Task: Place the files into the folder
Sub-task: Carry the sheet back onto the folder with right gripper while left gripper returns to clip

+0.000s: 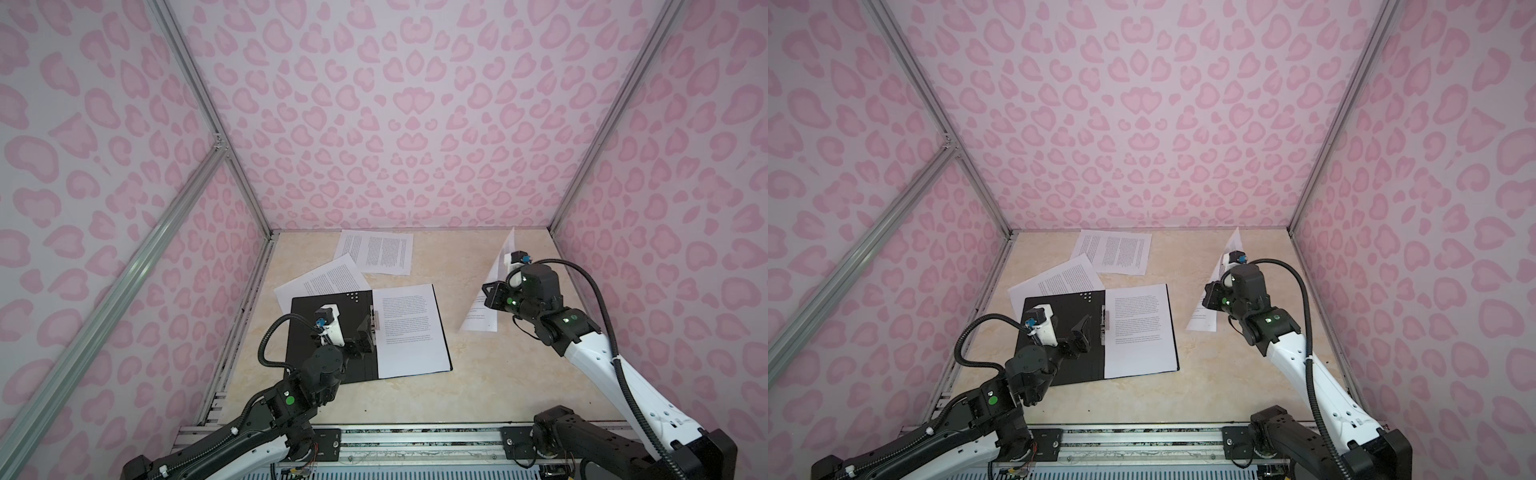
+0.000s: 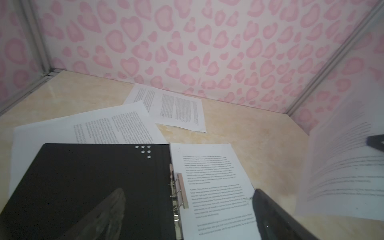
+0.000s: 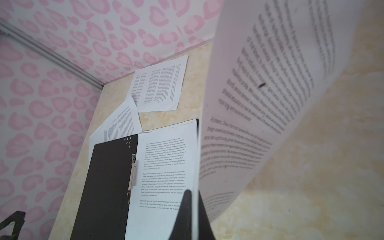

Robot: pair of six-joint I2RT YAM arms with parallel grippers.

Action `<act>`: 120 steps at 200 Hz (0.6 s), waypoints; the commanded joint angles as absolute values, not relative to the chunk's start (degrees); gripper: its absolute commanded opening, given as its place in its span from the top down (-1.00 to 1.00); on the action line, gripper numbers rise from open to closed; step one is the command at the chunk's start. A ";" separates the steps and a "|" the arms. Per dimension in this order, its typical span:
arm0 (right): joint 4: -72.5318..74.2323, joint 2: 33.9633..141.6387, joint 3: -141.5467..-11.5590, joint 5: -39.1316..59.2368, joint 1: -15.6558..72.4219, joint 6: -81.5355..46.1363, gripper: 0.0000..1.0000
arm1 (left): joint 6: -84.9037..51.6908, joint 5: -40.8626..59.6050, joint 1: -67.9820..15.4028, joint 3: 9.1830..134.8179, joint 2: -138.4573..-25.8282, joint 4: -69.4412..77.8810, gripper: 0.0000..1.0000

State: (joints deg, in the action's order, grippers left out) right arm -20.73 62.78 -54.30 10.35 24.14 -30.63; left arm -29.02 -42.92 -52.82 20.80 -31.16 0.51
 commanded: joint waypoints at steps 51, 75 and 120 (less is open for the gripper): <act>-14.14 70.29 -64.14 14.80 38.90 -35.06 1.00 | -32.62 -49.24 -52.47 21.08 -29.05 -2.82 -0.94; -10.43 70.37 -59.66 19.91 33.61 -37.58 1.00 | -32.52 -48.84 -52.47 21.77 -30.68 -3.06 -0.94; 0.51 81.76 -45.26 27.21 24.54 -39.13 1.00 | -32.26 -47.40 -52.51 22.49 -33.66 -2.73 -0.94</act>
